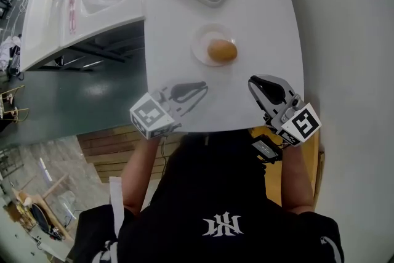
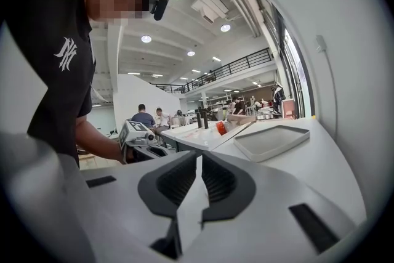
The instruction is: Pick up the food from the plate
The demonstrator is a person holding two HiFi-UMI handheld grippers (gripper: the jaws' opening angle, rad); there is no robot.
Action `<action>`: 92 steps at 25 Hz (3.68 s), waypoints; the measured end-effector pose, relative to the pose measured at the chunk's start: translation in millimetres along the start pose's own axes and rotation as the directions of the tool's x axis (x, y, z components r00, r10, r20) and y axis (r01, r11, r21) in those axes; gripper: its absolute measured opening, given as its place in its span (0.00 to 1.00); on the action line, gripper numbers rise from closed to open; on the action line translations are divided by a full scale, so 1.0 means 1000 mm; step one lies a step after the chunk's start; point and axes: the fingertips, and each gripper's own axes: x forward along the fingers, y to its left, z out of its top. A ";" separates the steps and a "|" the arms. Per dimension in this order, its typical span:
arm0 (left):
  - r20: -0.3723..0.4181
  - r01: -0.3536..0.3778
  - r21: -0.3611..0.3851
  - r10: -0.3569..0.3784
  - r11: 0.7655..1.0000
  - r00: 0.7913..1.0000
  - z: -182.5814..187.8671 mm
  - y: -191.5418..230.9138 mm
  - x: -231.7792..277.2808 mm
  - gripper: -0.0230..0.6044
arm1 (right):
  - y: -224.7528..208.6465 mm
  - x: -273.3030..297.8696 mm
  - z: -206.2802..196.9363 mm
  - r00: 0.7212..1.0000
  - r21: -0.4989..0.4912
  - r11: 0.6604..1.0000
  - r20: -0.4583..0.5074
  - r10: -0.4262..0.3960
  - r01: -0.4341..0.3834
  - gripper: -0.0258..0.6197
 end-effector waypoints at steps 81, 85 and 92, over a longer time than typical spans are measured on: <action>-0.011 -0.109 0.058 0.109 0.992 0.994 0.002 0.038 0.044 0.11 | -0.055 0.107 -0.054 0.974 -0.194 0.974 -0.214 0.074 -0.117 0.54; 0.012 -0.138 0.095 0.138 0.986 0.990 0.024 0.025 0.047 0.11 | -0.053 0.098 -0.044 0.981 -0.212 0.975 -0.191 0.018 -0.060 0.54; 0.048 -0.160 0.146 0.154 0.976 0.987 0.045 -0.012 0.047 0.11 | -0.037 0.079 -0.023 0.989 -0.200 0.979 -0.136 -0.056 0.027 0.54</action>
